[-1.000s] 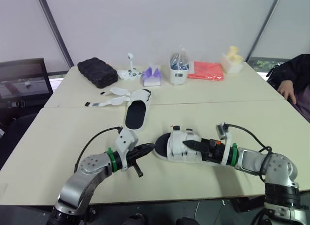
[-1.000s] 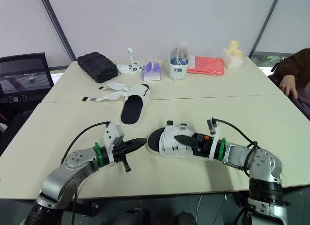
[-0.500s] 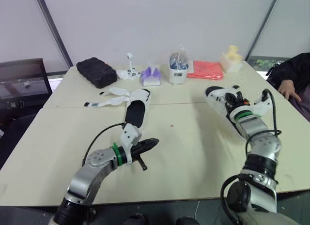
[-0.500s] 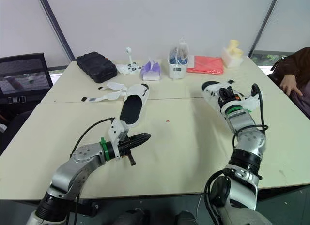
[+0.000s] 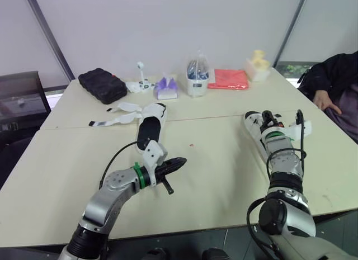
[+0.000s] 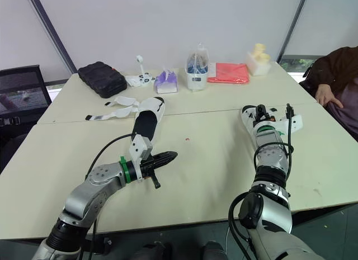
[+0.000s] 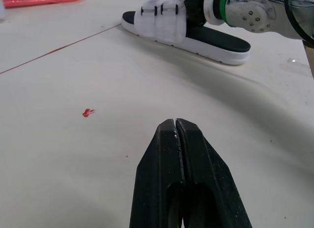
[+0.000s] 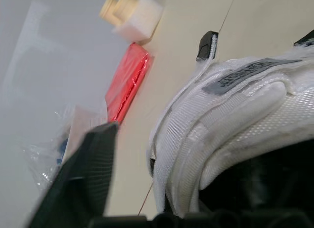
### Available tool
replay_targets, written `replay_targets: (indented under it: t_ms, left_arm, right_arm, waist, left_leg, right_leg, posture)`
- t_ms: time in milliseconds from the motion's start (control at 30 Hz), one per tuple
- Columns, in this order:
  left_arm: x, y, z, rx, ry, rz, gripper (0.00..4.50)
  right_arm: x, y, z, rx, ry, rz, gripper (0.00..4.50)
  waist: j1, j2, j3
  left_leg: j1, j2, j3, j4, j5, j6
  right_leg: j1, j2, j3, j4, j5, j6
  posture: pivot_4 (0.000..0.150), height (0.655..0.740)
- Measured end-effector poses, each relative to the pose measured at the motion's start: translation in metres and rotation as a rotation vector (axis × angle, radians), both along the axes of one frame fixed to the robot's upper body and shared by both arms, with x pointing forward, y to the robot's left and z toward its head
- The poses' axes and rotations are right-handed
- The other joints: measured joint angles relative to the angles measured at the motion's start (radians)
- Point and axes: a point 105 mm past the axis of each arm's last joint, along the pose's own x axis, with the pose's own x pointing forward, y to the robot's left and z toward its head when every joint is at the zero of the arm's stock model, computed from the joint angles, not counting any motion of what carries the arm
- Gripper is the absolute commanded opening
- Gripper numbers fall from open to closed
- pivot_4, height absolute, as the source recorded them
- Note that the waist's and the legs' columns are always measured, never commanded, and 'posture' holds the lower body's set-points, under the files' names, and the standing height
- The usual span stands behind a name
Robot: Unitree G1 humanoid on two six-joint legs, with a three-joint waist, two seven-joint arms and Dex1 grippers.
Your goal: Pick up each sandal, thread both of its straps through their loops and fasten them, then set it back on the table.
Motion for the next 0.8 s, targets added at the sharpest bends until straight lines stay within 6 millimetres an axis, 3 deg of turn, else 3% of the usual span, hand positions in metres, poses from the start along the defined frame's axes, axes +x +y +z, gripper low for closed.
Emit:
replay_targets:
  t_ms: [133, 300, 433, 567, 633, 800]
  left_arm:
    - [0.003, 0.002, 0.001, 0.004, 0.0, 0.03, 0.0]
    - [0.021, 0.029, 0.011, 0.001, -0.048, 0.229, 0.0]
    - [0.029, 0.047, 0.014, -0.065, -0.035, 0.37, 1.3]
    - [0.032, 0.064, 0.014, -0.055, -0.031, 0.443, 3.39]
    - [0.033, 0.067, 0.015, -0.043, -0.042, 0.454, 4.41]
    - [0.078, 0.09, 0.029, 0.328, -0.338, 0.607, 4.46]
  right_arm:
    - [-0.021, 0.001, -0.006, -0.104, 0.047, 0.032, 4.42]
    - [-0.077, 0.029, 0.0, -0.334, 0.057, 0.165, 4.42]
    - [-0.111, 0.067, 0.023, -0.341, -0.071, 0.325, 4.5]
    - [-0.142, 0.117, 0.026, -0.37, -0.136, 0.637, 4.5]
    - [-0.15, 0.131, 0.025, -0.394, -0.142, 0.727, 4.5]
    - [-0.132, 0.154, 0.034, -0.544, -0.183, 0.781, 4.5]
  waist:
    - [0.004, 0.0, 0.0]
    - [-0.001, 0.002, -0.001]
    - [0.0, 0.002, -0.001]
    - [0.004, 0.002, -0.001]
    - [0.004, 0.002, -0.001]
    - [0.008, -0.001, 0.0]
  left_leg:
    - [0.0, 0.0, -0.001, 0.0, 0.0, 0.0]
    - [-0.001, 0.0, -0.001, -0.001, 0.0, 0.0]
    - [0.0, 0.001, -0.001, 0.0, 0.0, 0.0]
    - [0.0, 0.001, -0.001, 0.001, 0.0, 0.0]
    - [0.0, 0.001, -0.001, 0.001, 0.0, 0.0]
    - [0.002, 0.001, -0.001, 0.002, 0.001, -0.002]
  right_leg:
    - [0.0, -0.001, 0.0, 0.0, 0.0, 0.0]
    - [-0.003, -0.001, 0.001, 0.001, 0.0, 0.0]
    - [-0.002, -0.001, 0.001, 0.001, 0.0, 0.0]
    - [0.0, -0.001, -0.001, 0.0, -0.001, 0.0]
    - [0.001, -0.001, 0.0, -0.001, -0.001, 0.0]
    - [0.003, 0.0, -0.001, -0.001, 0.0, -0.001]
  posture:
    - [0.15, 0.74]
    - [0.15, 0.74]
    - [0.15, 0.74]
    - [0.15, 0.74]
    - [0.15, 0.74]
    - [0.15, 0.74]
